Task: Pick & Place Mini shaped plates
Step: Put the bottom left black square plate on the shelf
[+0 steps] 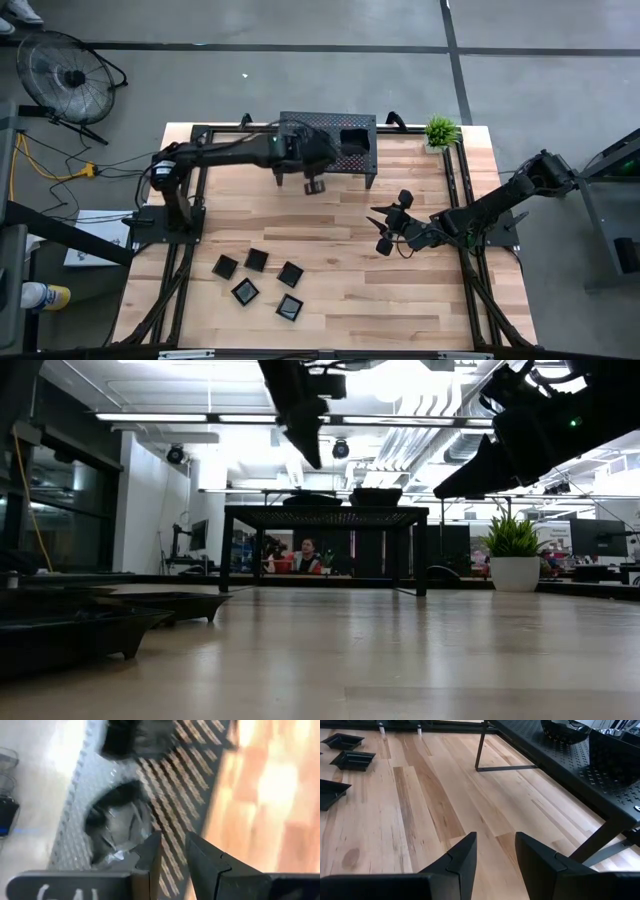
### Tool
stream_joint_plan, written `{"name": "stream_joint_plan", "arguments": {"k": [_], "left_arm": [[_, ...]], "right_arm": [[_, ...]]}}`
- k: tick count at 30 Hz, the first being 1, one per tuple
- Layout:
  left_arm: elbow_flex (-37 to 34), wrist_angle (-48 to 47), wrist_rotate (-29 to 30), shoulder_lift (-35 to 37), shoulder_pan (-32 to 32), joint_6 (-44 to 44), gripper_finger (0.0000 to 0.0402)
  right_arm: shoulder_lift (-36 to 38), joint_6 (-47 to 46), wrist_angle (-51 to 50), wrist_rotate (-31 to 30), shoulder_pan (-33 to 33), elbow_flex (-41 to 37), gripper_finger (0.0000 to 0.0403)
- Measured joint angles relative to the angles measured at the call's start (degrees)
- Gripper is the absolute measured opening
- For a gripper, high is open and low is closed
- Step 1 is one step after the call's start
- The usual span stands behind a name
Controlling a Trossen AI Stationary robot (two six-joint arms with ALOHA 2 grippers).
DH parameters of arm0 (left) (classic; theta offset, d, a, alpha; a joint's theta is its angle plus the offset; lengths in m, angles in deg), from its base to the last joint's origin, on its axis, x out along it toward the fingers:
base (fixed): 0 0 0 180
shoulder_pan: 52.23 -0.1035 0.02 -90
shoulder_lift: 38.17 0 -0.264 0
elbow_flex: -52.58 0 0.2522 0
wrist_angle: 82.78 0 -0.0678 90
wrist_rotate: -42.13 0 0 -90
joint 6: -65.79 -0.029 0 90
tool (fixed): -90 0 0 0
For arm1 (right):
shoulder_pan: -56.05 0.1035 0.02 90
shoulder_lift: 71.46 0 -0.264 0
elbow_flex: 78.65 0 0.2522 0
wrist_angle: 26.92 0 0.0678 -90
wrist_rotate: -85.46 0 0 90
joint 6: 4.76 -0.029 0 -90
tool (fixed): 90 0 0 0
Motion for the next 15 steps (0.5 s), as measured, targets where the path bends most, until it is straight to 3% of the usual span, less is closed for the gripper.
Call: {"name": "stream_joint_plan", "arguments": {"k": [7, 15], "left_arm": [[0.0, -11.7, 2.9, 0.4, 10.0, 5.0, 0.0083], [0.0, -26.4, 11.2, 0.3, 23.9, 24.9, 0.0083]], "right_arm": [[0.0, 0.0, 0.0, 1.3, 0.0, 0.0, 0.0129], [0.0, -0.1, 0.0, 2.5, 0.0, 0.0, 0.0129]]}}
